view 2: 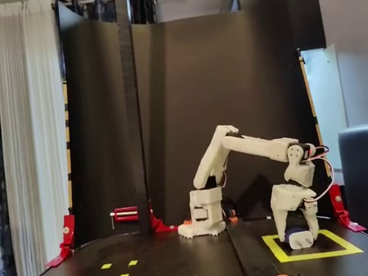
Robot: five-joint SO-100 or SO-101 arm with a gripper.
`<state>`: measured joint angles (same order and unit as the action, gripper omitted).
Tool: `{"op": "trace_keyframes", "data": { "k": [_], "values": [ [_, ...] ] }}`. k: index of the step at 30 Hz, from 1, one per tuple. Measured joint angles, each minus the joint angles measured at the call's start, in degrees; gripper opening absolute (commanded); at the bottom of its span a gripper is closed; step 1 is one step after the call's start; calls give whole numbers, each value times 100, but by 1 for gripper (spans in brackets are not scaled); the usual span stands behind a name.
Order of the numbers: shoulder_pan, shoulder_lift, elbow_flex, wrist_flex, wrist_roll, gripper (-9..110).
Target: Grasp a block and put it in the designated area.
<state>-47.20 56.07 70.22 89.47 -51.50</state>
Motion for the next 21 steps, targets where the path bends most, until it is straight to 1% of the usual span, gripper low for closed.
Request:
{"op": "trace_keyframes", "data": {
  "k": [6, 21],
  "values": [
    [-18, 105, 0, 0, -35, 34],
    [237, 1371, 0, 62, -35, 33]
  ]
}}
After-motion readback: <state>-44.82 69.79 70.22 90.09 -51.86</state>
